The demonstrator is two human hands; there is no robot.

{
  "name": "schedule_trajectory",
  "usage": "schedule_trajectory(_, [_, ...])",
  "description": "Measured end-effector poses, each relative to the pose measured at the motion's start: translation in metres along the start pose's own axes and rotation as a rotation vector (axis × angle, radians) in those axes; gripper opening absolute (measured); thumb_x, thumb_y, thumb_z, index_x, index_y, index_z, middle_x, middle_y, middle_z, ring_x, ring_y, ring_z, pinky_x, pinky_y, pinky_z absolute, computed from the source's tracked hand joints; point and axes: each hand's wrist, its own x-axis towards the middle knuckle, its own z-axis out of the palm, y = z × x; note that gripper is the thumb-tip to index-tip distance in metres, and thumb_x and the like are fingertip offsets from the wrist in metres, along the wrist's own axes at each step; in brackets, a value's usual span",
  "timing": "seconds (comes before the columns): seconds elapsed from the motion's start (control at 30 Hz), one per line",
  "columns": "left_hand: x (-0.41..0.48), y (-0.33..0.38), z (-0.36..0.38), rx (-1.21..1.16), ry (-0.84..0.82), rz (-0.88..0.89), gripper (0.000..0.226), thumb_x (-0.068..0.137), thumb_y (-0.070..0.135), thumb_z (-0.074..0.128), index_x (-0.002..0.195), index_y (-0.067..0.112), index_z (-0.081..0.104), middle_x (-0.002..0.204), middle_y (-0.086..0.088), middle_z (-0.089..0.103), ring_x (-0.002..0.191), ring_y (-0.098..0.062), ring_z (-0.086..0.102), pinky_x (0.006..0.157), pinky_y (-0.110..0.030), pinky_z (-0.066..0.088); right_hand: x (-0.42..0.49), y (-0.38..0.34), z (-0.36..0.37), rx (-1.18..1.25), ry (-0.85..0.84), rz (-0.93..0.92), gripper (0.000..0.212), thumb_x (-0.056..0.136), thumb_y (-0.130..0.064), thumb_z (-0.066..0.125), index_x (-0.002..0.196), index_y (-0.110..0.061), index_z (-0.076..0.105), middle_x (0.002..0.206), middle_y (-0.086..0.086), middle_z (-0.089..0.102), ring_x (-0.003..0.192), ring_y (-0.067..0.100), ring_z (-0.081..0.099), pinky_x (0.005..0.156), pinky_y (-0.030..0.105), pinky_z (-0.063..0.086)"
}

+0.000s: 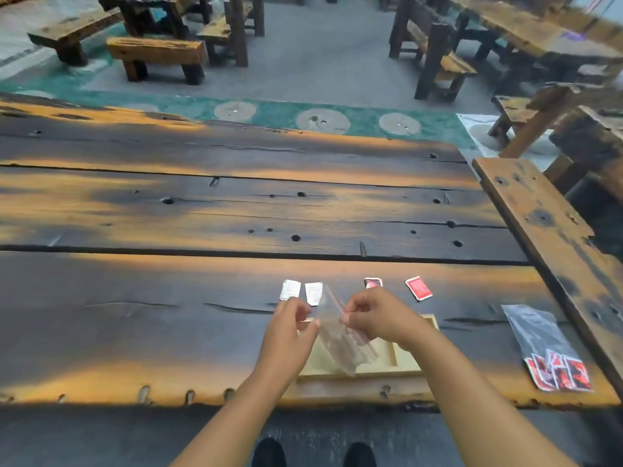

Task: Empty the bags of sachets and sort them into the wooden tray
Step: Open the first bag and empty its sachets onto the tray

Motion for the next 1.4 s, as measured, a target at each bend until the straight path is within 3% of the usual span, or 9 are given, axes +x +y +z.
schedule_trajectory(0.07, [-0.003,0.013,0.003,-0.239,-0.102,-0.135,0.003,0.093,0.013,0.06,0.091,0.012,0.062,0.084,-0.001,0.066,0.071,-0.008,0.062,0.07,-0.026,0.052,-0.003,0.006,0.002,0.071,0.014,0.016,0.017,0.094,-0.01,0.063,0.078,-0.011,0.069,0.073,0.01,0.068,0.062,0.019,0.064,0.062,0.032,0.058])
schedule_trajectory(0.13, [-0.006,0.022,0.006,-0.408,-0.215,-0.217,0.01,0.096,0.008,0.056,0.096,0.005,0.065,0.081,-0.003,0.07,0.073,-0.015,0.066,0.07,-0.038,0.056,-0.008,0.009,0.001,0.151,-0.011,0.048,0.018,0.096,-0.002,0.058,0.083,-0.006,0.069,0.074,0.011,0.068,0.062,0.019,0.065,0.061,0.029,0.058])
schedule_trajectory(0.27, [-0.01,0.028,0.018,-0.463,-0.257,-0.25,0.013,0.095,0.004,0.056,0.1,0.007,0.068,0.09,-0.009,0.072,0.079,-0.019,0.069,0.076,-0.044,0.059,-0.016,0.017,-0.001,0.186,0.011,0.102,0.012,0.095,-0.002,0.059,0.092,0.005,0.069,0.077,0.017,0.069,0.066,0.024,0.068,0.062,0.03,0.059])
schedule_trajectory(0.47, [-0.008,0.028,0.038,-0.48,-0.299,-0.333,0.019,0.098,0.016,0.054,0.098,0.011,0.072,0.086,-0.006,0.075,0.078,-0.016,0.07,0.07,-0.035,0.059,-0.026,0.021,0.011,0.037,0.11,0.047,0.021,0.096,-0.015,0.059,0.076,-0.01,0.055,0.054,0.0,0.064,0.045,0.012,0.061,0.048,0.025,0.052])
schedule_trajectory(0.67, [-0.003,0.03,0.038,-0.477,-0.307,-0.358,0.027,0.095,0.032,0.062,0.081,0.009,0.061,0.073,-0.014,0.069,0.066,-0.021,0.064,0.055,-0.03,0.05,-0.032,0.025,0.015,0.145,-0.003,-0.062,0.019,0.097,-0.012,0.058,0.079,-0.008,0.059,0.062,0.003,0.066,0.05,0.012,0.061,0.051,0.024,0.049])
schedule_trajectory(1.0, [0.001,0.029,0.026,-0.332,-0.317,-0.279,0.02,0.095,0.009,0.051,0.078,0.007,0.061,0.066,-0.008,0.062,0.058,-0.018,0.061,0.058,-0.033,0.055,-0.032,0.024,0.015,0.291,-0.097,-0.054,0.019,0.099,-0.009,0.053,0.082,-0.009,0.062,0.071,0.008,0.071,0.06,0.019,0.068,0.057,0.026,0.053])
schedule_trajectory(1.17, [-0.001,0.03,0.017,-0.258,-0.52,-0.255,0.026,0.096,0.012,0.044,0.077,0.01,0.061,0.07,-0.012,0.058,0.059,-0.021,0.062,0.057,-0.033,0.056,-0.028,0.02,0.02,0.281,-0.08,-0.06,0.02,0.1,-0.008,0.05,0.081,-0.009,0.057,0.069,0.009,0.07,0.057,0.019,0.068,0.055,0.026,0.051])
schedule_trajectory(1.3, [-0.002,0.025,0.015,-0.467,-0.524,-0.215,0.038,0.098,0.008,0.04,0.067,0.015,0.061,0.067,-0.016,0.049,0.057,-0.026,0.055,0.056,-0.032,0.048,-0.027,0.013,0.024,0.42,-0.093,-0.072,0.029,0.099,-0.003,0.039,0.075,-0.013,0.054,0.067,0.016,0.068,0.048,0.02,0.059,0.049,0.026,0.045])
schedule_trajectory(1.4, [-0.003,0.021,0.019,-0.739,-0.473,-0.229,0.025,0.094,0.014,0.046,0.07,0.009,0.051,0.068,-0.018,0.038,0.065,-0.03,0.053,0.06,-0.036,0.039,-0.023,0.017,0.03,0.63,-0.053,-0.077,0.033,0.096,-0.009,0.039,0.071,-0.018,0.059,0.075,0.029,0.062,0.053,0.026,0.056,0.047,0.027,0.042])
